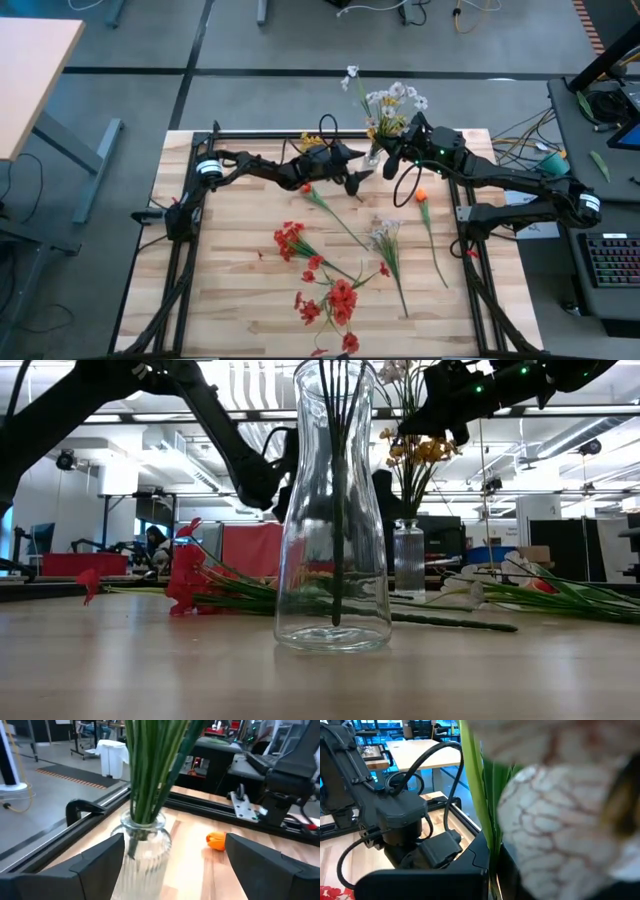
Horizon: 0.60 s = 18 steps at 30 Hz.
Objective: Sort flowers into vase by color
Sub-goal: Put the left white flowers into the top transparent vase
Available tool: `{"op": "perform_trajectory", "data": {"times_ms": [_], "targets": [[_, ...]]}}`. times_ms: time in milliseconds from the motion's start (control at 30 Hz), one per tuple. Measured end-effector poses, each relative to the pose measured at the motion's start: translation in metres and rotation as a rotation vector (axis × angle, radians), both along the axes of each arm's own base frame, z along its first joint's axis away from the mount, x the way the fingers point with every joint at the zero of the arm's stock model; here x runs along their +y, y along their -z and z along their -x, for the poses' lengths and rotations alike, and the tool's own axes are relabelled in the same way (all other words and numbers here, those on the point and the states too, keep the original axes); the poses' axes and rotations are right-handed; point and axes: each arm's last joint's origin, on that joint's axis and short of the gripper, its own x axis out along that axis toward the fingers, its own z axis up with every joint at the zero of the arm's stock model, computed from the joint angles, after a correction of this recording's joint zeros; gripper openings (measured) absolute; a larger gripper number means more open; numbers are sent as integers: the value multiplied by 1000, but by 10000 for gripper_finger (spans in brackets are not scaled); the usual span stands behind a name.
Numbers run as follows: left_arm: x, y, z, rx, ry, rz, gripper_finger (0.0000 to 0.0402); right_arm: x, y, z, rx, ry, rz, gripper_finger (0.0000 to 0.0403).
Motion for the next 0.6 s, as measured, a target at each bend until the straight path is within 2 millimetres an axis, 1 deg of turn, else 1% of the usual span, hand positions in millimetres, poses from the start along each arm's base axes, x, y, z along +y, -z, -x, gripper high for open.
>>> {"op": "perform_trajectory", "data": {"times_ms": [433,533,600], "targets": [[9,-5,0,9,-29,-101,332,0,0,0,-1,1,-1,9],[11,0,-2,2,-11,-108,332,0,0,0,-1,1,-2,9],[12,6,-7,9,-3,-95,331,0,0,0,-1,1,-2,9]]}}
